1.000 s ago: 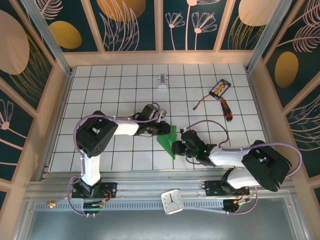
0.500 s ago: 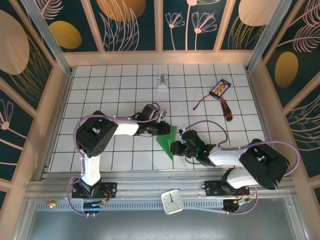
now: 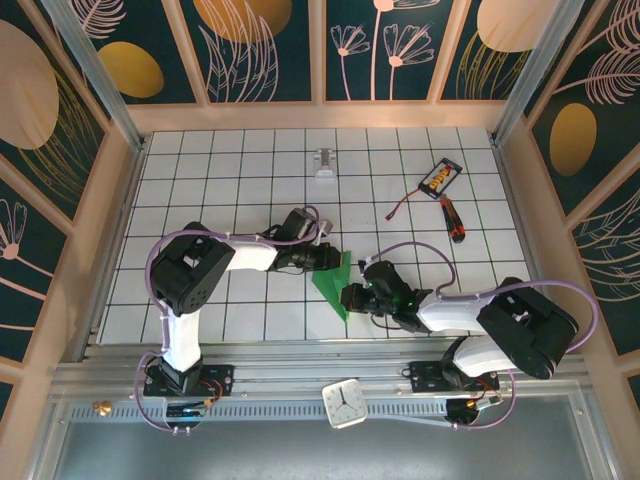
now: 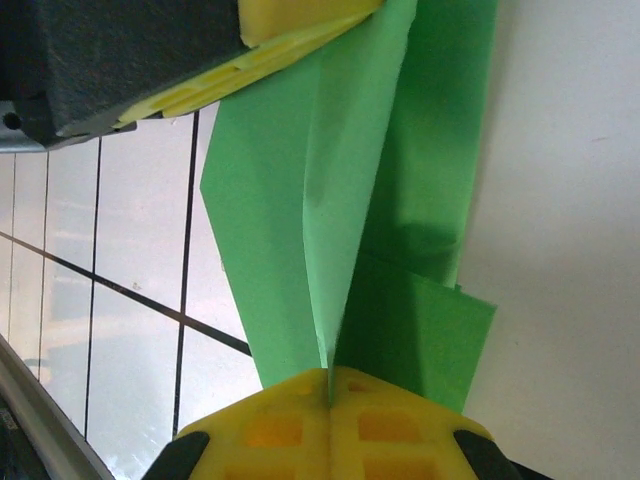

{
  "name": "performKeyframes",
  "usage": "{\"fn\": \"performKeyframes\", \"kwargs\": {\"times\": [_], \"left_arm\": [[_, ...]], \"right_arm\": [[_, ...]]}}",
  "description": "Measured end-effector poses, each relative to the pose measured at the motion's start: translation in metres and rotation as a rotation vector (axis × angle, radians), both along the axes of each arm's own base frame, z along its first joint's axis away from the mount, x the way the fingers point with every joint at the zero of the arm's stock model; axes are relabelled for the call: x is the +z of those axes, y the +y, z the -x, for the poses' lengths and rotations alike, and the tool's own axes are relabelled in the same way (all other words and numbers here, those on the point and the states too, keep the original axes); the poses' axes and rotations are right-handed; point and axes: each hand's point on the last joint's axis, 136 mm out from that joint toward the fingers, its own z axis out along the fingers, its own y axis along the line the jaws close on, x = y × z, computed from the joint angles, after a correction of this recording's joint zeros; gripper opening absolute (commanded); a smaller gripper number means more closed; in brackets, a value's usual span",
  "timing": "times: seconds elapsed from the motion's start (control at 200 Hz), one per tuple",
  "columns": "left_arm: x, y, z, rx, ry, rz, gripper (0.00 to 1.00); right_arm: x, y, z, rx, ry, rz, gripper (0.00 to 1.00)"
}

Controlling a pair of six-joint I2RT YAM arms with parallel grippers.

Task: Fold a paper plane with a square sheet of paper (pick it up from the middle)
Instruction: Fourth fold the wing at the center of the table.

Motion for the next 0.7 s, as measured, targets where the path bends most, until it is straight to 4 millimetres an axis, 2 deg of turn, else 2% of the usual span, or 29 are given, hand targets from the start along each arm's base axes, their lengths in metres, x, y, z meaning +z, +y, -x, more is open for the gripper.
{"fn": "performKeyframes", "kwargs": {"times": [0.49,0.701], "left_arm": [[0.000,0.004,0.000,0.007,0.007,-0.005,0.22],[0.001,0.008,-0.004,0.021,0.004,-0.003,0.23]], "right_arm": [[0.003,0.004,-0.001,0.020,0.001,0.016,0.07],[0.001,0.012,-0.008,0.059,0.007,0.081,0.02]]}}
